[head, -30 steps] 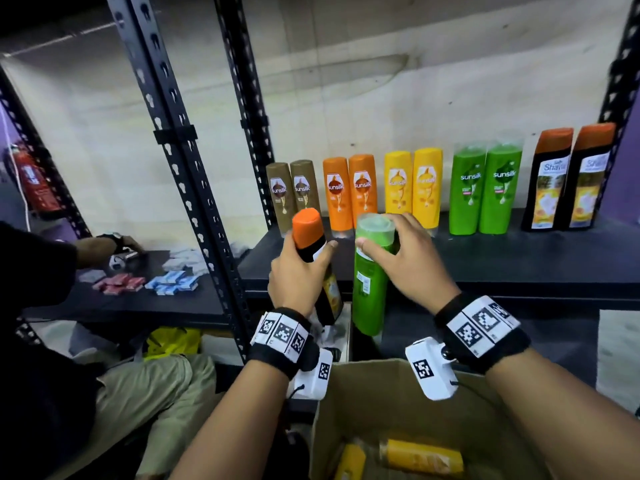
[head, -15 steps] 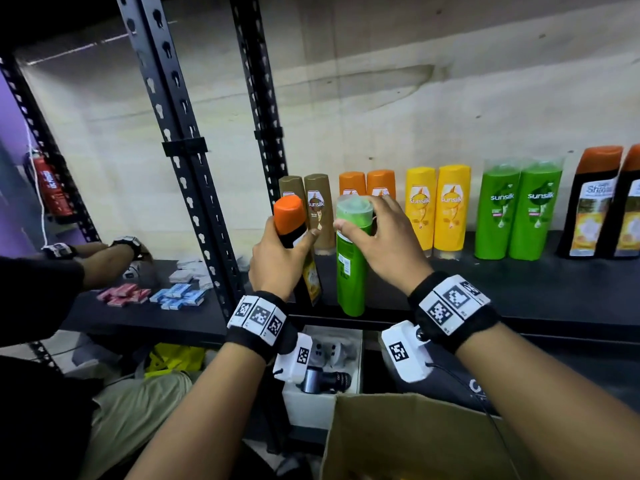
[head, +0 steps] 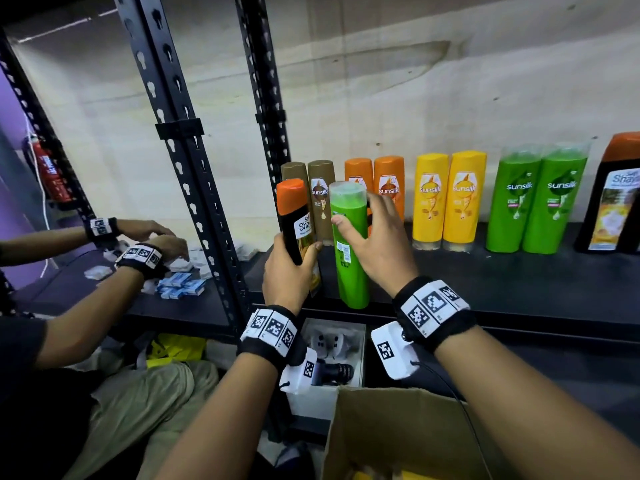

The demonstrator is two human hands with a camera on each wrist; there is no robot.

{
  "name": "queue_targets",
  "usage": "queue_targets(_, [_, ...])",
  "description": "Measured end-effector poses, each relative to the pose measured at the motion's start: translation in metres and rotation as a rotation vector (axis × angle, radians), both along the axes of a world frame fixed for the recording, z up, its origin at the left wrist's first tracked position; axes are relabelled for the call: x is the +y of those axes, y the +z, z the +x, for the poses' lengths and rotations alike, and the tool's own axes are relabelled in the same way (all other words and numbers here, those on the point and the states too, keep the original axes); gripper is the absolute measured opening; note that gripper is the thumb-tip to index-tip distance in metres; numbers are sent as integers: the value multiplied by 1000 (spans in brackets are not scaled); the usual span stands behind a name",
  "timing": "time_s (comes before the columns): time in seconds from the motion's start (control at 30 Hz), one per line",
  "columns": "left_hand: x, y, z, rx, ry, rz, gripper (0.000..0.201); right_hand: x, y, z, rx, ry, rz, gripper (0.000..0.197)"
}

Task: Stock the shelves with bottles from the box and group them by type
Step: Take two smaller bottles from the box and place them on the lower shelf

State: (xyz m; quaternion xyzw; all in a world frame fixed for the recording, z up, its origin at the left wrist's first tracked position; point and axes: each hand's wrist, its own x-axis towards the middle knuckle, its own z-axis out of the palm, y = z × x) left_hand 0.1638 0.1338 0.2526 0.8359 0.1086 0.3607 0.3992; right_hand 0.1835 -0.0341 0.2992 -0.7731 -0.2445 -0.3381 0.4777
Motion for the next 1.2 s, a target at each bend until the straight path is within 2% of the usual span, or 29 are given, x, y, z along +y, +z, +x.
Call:
queue_targets(0.27, [0,-16,6,-2,18,31,44,-12,-61,-14,155,92,-88,56])
queue_targets(0.53, [19,-13,22,35,45,12,46,17,-48,26,264,50,-156,58])
queue_targets(0.77, [27,-9,39,63,73,9,51,49,-41,55,365,16,-188,48])
queue_targets(1.07, [30,-10,47,73,85,-2,52,67,-38,68,431,6,-146,56])
queue_targets(1.2, [26,-12,48,58,101,-11,50,64,-43,65,402,20,-128,59])
